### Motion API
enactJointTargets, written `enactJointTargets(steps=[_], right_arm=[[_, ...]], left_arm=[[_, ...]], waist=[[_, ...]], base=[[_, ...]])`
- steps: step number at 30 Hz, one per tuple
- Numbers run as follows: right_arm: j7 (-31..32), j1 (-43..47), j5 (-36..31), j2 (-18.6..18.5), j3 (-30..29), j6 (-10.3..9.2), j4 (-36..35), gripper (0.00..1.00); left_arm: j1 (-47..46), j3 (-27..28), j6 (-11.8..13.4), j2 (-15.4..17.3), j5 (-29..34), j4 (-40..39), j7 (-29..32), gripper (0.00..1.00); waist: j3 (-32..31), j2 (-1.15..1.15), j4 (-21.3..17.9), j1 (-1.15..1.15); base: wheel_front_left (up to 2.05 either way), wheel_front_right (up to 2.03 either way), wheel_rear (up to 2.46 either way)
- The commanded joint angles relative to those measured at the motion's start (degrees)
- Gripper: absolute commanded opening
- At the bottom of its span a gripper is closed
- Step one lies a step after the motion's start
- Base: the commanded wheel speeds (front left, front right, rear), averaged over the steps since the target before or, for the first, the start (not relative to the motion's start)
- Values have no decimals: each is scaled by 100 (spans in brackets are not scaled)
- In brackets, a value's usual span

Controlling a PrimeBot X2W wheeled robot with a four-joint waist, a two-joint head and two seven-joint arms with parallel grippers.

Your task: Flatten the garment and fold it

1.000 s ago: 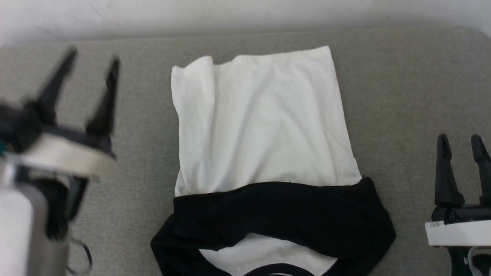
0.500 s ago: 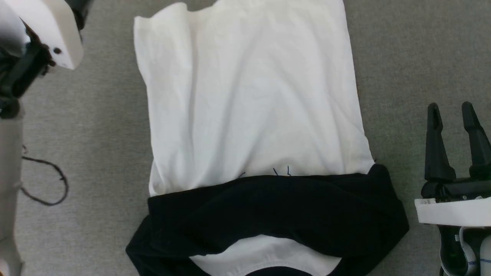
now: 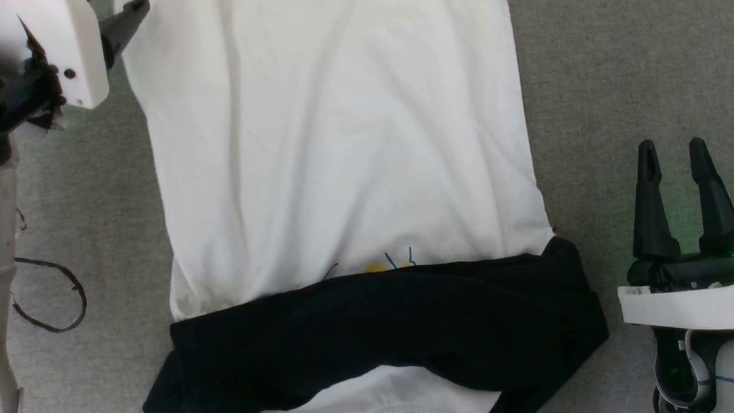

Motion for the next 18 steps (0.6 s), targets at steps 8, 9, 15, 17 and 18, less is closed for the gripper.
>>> enactJointTargets(steps=[8,9,15,17,18], right_arm=[[-28,-165,-5,11,-3,-3,31,100],[-6,-201,-19,11,2,-3,-2,100],[519,-868,-99,12,-75,-3,-840,100],[943,-1368,-142,-7,-80,-3,-1343,100],[1200,-1682,-134,-89,-74,-3,-1564,100]], left_arm=[[355,-61,283,41,-206,-13,626,20],[380,-63,269,37,-216,-26,598,0],[523,-89,89,16,-126,-6,9,0],[550,-100,47,-7,-106,37,-181,0],[555,-109,30,-18,-98,51,-254,0]], waist=[[166,0,-169,-1],[139,0,-165,-1],[-150,0,-115,-1],[-208,0,-78,-1],[-222,0,-57,-1]], base=[[0,0,0],[0,0,0],[0,0,0],[0,0,0],[0,0,0]])
